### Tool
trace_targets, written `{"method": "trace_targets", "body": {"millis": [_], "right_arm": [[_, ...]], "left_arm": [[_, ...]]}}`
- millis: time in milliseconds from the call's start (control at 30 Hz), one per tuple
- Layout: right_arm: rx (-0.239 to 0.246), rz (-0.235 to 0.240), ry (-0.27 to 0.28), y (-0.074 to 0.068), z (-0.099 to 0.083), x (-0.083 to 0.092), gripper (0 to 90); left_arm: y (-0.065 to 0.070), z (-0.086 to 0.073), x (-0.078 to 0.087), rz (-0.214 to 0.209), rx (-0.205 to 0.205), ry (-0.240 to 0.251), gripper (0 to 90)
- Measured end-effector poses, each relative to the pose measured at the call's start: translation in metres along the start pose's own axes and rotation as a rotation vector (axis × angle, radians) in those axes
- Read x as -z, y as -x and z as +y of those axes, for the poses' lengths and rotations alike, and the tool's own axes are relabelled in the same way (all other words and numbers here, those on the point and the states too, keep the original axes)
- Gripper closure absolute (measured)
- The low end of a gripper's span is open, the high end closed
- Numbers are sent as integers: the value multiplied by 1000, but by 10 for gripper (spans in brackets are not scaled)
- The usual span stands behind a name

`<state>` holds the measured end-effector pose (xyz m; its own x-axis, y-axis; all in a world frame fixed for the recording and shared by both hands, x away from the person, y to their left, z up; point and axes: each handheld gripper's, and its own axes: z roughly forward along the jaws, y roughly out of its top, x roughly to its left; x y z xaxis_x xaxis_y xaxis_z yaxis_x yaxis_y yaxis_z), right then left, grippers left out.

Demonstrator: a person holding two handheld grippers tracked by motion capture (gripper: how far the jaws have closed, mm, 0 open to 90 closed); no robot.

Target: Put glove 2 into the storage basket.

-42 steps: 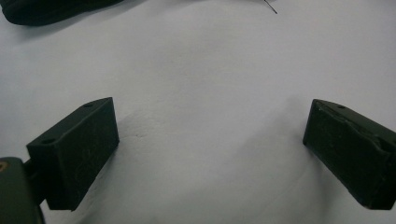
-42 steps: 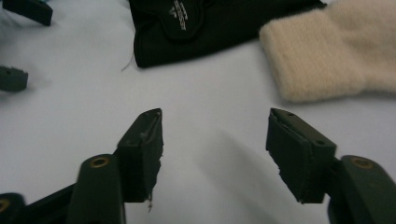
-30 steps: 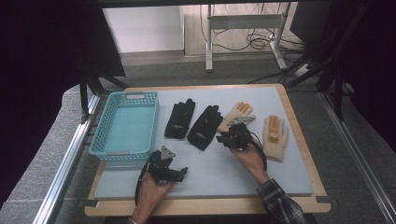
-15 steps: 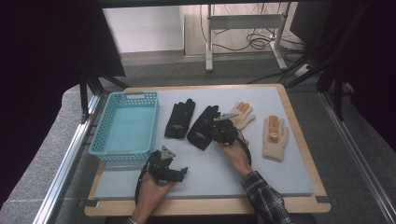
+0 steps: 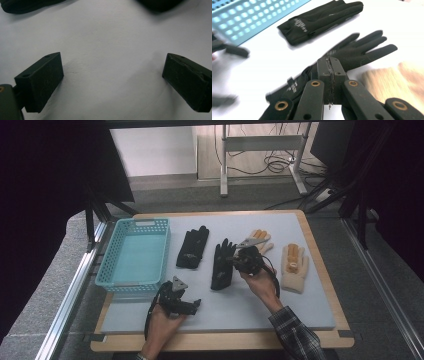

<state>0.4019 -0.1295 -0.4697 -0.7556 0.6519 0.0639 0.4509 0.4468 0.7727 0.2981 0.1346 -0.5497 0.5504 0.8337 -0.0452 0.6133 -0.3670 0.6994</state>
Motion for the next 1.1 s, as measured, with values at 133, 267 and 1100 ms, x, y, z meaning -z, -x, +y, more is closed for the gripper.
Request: {"method": "trace_targets", "body": {"millis": [133, 267, 1100], "right_arm": [[30, -6, -16, -4, -8, 29, 884], [55, -30, -37, -3, -17, 54, 882], [111, 98, -2, -44, 6, -15, 666]], "left_arm": [[0, 0, 0, 0, 4, 3, 36], [0, 0, 0, 0, 4, 3, 36], [-3, -11, 11, -7, -13, 3, 66]]}}
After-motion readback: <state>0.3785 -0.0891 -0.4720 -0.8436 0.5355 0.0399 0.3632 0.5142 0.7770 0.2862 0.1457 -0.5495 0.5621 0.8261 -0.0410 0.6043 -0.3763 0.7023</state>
